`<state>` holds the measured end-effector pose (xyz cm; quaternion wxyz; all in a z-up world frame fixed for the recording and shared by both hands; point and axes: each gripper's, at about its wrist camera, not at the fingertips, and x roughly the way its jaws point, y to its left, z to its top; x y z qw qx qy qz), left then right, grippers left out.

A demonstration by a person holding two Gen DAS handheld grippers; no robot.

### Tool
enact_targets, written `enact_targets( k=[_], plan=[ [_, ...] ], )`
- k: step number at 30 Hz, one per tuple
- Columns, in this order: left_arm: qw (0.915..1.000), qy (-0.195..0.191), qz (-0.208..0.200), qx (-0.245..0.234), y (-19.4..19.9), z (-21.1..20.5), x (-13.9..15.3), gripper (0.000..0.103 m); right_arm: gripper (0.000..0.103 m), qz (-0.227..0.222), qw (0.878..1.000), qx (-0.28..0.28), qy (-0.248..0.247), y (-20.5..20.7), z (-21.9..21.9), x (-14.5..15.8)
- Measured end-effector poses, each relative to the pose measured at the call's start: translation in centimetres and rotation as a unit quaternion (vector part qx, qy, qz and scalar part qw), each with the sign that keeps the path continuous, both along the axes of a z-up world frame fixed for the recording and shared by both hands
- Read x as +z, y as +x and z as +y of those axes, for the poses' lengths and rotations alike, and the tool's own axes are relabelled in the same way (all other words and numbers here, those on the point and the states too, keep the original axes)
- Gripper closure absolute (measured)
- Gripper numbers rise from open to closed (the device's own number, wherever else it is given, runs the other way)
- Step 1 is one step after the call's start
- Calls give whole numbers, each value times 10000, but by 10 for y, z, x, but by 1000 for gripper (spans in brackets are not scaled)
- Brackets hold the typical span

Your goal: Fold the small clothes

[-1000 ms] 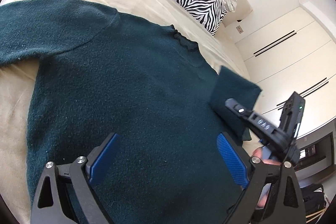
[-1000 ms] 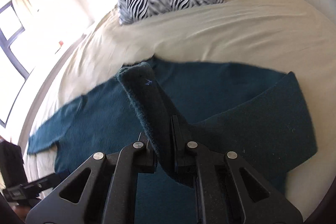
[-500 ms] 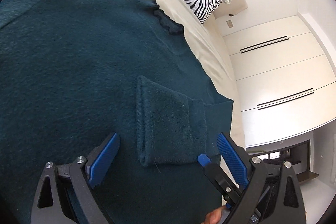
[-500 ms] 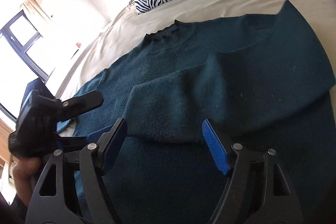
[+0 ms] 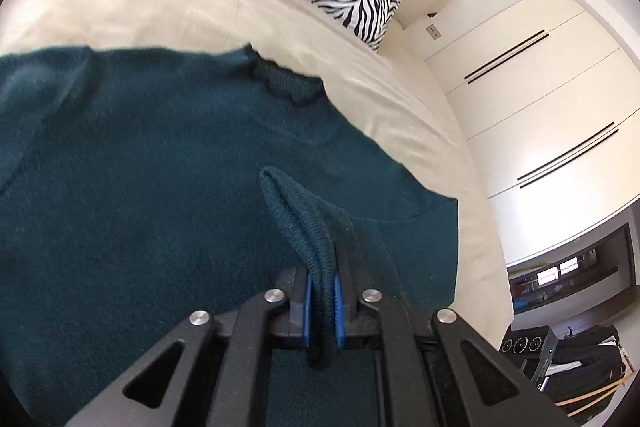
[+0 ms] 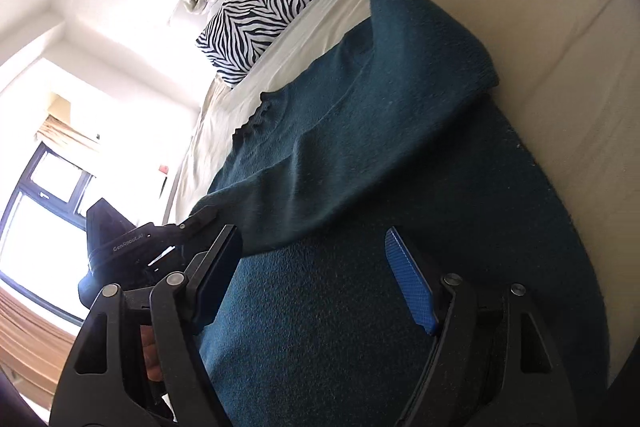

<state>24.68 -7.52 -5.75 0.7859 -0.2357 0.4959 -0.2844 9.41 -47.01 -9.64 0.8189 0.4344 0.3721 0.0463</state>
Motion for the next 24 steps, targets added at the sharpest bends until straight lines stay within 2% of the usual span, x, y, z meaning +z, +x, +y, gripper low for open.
enact_targets(
  k=[4, 10, 14, 19, 24],
  plan=[
    [9986, 35, -224, 468, 16, 35, 8, 94, 29, -37, 9988, -271, 405, -5, -18, -2],
    [9962, 161, -155, 841, 24, 72, -11, 94, 29, 60, 9946, -593, 847, 1, -31, -6],
    [9954, 110, -232, 922, 24, 74, -19, 94, 29, 100, 9929, -640, 996, 24, -27, -7],
    [9956, 280, -227, 869, 27, 69, -24, 94, 30, 281, 9886, -748, 1273, 62, -25, -22],
    [9949, 348, -127, 933, 33, 72, -37, 94, 30, 99, 9840, -1315, 1199, 63, -59, -17]
  ],
)
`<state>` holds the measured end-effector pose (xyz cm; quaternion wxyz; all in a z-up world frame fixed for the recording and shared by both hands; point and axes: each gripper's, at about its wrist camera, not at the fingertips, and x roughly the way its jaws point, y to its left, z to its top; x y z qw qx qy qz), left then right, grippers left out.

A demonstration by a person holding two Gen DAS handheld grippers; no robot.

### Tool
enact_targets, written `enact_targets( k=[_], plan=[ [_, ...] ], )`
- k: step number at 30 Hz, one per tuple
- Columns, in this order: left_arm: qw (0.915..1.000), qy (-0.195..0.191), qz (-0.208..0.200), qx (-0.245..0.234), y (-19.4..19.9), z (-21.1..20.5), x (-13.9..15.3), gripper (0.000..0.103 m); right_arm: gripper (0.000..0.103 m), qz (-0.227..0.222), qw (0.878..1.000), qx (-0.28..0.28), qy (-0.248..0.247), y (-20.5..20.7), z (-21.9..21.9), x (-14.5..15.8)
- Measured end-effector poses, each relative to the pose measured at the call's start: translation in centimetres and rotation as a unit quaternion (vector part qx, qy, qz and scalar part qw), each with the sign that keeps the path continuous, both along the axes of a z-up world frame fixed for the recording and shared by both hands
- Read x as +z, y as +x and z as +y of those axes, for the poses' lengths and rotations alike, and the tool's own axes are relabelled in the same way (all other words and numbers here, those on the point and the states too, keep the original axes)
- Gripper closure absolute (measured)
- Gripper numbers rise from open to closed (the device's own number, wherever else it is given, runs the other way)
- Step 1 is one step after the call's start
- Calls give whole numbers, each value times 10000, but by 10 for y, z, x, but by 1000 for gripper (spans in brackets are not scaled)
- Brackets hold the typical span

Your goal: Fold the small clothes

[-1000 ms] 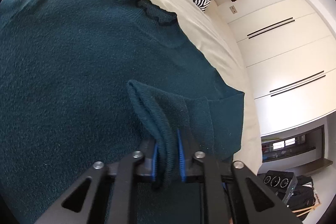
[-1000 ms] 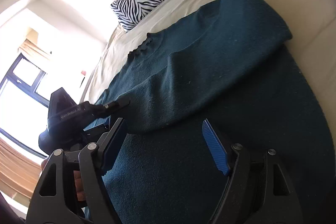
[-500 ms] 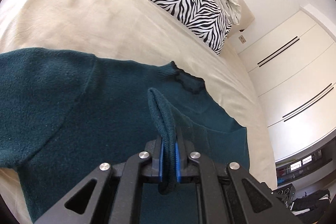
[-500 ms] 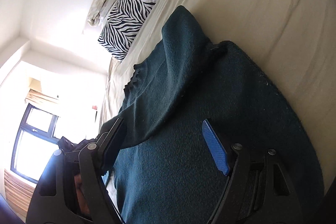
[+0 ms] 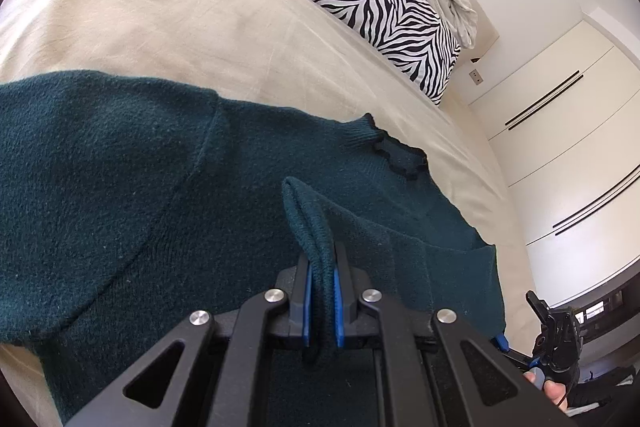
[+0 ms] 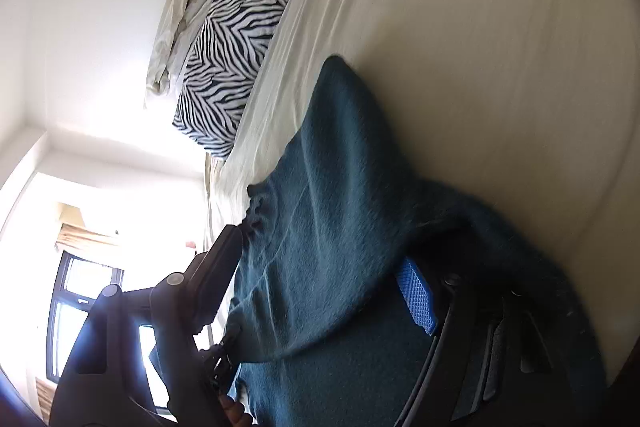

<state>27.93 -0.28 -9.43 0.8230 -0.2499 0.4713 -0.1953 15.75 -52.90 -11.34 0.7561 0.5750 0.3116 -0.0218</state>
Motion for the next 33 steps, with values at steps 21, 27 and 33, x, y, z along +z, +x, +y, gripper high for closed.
enact_targets(
  k=[21, 27, 33],
  plan=[
    [9986, -134, -509, 87, -3, 5, -30, 89, 28, -96, 9933, 1149, 30, 94, -32, 23],
    [9980, -188, -595, 129, -3, 6, -33, 89, 30, -82, 9949, 819, 585, 125, -66, -17],
    [9979, -199, -597, 142, -3, 7, -34, 89, 29, -44, 9906, 1333, 316, 86, -45, -3]
  ],
)
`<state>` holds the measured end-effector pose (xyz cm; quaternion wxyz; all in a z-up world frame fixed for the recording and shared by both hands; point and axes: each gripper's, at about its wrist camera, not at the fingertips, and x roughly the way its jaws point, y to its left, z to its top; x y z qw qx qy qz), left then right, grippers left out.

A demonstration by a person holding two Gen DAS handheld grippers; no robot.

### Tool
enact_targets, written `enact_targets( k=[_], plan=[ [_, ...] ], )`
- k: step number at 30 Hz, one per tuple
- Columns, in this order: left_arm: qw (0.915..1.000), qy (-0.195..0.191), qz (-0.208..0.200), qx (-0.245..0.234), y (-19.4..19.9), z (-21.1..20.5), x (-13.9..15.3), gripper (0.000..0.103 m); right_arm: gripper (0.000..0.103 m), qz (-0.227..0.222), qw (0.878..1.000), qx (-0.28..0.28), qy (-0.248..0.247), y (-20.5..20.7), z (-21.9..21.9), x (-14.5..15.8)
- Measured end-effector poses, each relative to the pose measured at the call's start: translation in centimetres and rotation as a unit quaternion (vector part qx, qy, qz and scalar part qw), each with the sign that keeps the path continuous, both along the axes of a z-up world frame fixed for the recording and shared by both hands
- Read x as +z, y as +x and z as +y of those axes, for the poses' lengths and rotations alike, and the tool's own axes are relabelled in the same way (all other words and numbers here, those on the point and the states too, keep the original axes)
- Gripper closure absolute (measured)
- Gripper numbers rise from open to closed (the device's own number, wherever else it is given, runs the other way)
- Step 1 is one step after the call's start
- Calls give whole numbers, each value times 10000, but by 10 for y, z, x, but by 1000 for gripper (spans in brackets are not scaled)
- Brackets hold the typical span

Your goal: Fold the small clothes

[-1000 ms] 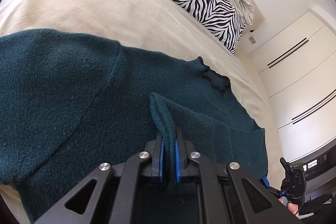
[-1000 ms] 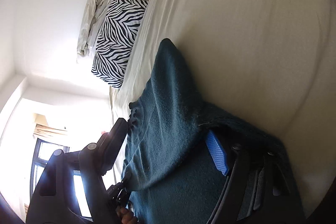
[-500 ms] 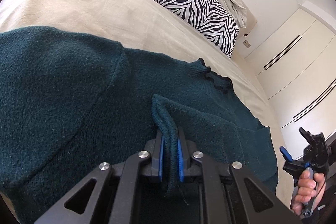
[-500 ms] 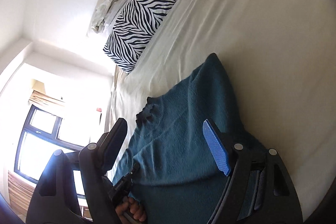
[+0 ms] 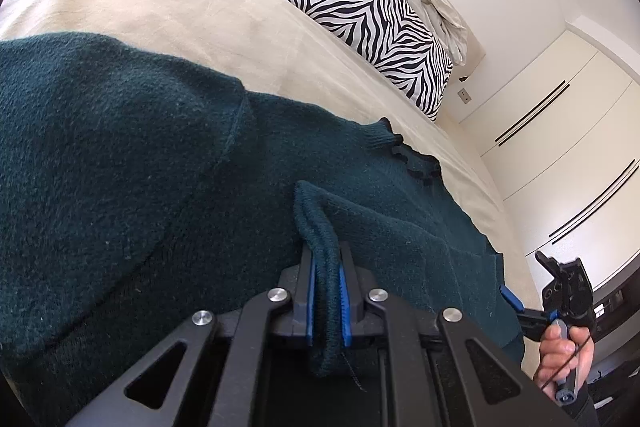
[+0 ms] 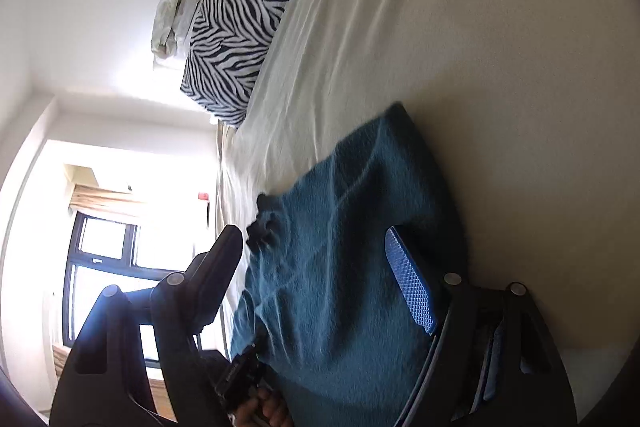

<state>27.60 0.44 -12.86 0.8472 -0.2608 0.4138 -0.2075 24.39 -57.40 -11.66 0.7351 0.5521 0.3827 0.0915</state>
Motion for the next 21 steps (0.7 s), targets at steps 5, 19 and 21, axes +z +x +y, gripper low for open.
enact_targets(
  k=[5, 19, 21],
  plan=[
    [9998, -51, 164, -106, 2, 2, 7, 86, 29, -80, 9998, 43, -191, -66, 21, 13],
    [9622, -1137, 357, 2447, -141, 230, 38, 20, 28, -587, 9974, 215, -355, -190, 106, 77],
    [9427, -1407, 513, 2982, -152, 272, 26, 20, 28, -540, 9975, 371, -256, -193, 131, 72]
  ],
)
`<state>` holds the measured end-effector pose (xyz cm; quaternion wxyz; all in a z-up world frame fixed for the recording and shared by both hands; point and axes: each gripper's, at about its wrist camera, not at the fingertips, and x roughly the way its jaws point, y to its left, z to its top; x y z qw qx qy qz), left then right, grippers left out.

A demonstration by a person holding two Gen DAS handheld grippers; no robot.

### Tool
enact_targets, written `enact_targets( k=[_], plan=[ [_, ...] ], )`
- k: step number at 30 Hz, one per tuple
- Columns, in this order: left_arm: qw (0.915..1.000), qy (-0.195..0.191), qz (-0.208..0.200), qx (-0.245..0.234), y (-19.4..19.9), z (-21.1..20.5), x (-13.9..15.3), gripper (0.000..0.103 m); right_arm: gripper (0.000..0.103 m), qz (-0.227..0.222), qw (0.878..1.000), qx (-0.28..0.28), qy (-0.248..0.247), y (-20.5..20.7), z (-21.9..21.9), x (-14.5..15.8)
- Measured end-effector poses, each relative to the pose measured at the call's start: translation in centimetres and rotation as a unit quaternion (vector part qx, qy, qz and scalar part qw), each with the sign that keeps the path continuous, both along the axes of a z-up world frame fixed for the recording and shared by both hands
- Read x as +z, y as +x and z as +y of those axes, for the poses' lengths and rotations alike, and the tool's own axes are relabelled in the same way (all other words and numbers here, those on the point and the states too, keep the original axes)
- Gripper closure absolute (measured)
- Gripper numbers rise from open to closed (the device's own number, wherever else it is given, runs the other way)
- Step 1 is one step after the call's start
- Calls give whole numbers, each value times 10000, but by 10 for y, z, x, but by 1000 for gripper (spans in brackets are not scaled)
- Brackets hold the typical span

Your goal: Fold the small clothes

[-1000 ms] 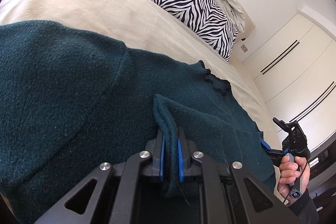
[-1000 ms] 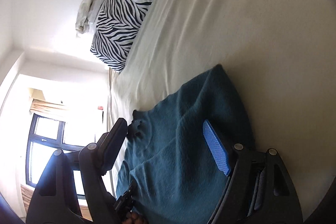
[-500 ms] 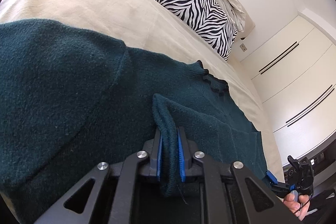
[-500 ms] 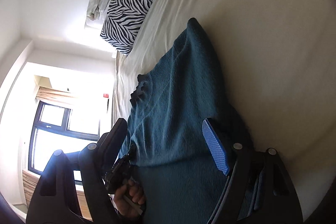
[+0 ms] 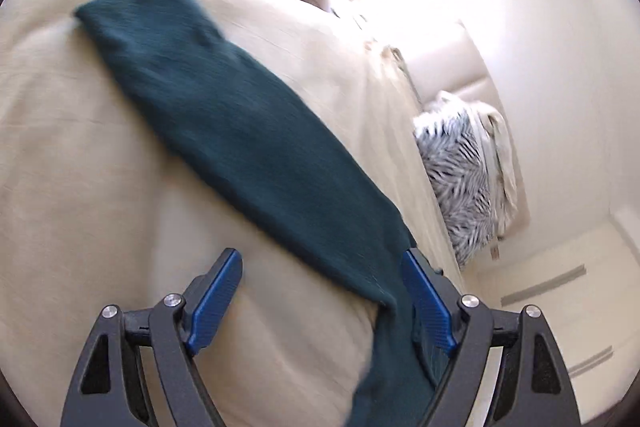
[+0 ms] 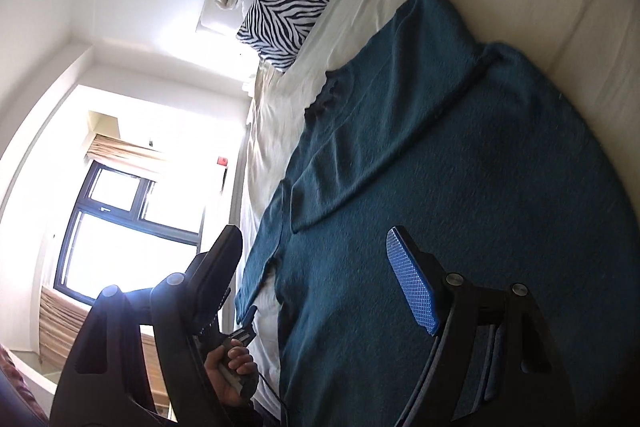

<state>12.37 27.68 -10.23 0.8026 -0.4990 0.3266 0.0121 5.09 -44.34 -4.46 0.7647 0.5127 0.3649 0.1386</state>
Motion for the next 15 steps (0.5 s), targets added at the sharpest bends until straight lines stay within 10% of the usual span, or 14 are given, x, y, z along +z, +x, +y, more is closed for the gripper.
enact_targets(
  k=[7, 12, 15],
  plan=[
    [9814, -1335, -119, 1372, -4, 83, -31, 25, 28, 242, 9992, 315, 85, -7, 64, -16],
    [9848, -1193, 147, 1255, 34, 86, -28, 95, 28, 145, 9991, 368, -156, -4, 76, -3],
    [9946, -449, 0, 940, 53, 63, 6, 96, 28, 110, 9993, 286, -224, -7, 70, 1]
  ],
)
